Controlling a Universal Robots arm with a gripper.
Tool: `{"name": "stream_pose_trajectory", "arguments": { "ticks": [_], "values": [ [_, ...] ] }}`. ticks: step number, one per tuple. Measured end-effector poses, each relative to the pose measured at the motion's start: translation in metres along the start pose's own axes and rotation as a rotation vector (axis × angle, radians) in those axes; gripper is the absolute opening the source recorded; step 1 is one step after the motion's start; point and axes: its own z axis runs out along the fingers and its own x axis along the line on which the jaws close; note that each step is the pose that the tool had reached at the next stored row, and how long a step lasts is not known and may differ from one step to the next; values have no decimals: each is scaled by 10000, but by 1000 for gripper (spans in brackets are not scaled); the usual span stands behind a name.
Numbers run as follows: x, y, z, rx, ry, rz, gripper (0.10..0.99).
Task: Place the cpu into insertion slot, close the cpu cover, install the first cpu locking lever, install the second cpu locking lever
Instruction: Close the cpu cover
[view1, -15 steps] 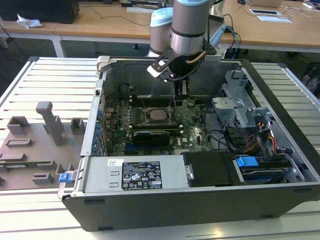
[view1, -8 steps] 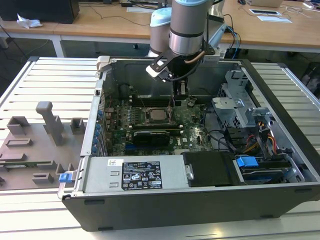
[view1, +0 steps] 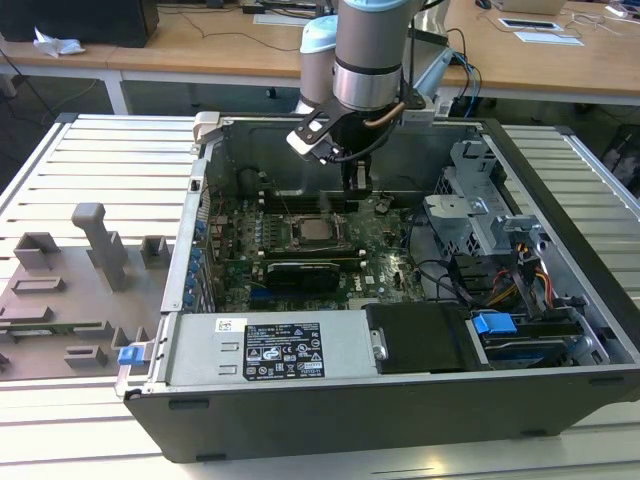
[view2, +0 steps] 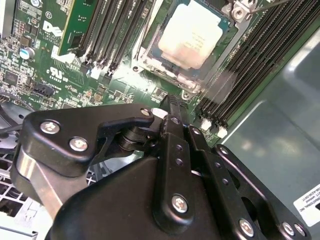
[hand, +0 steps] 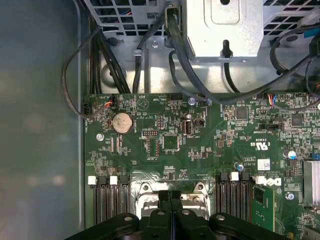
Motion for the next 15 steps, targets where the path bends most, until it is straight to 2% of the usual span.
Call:
{"name": "stream_pose_trajectory", "arguments": {
  "ticks": [15],
  "values": [
    [-2,-163,-1,0,-1,0,106]
  ]
}}
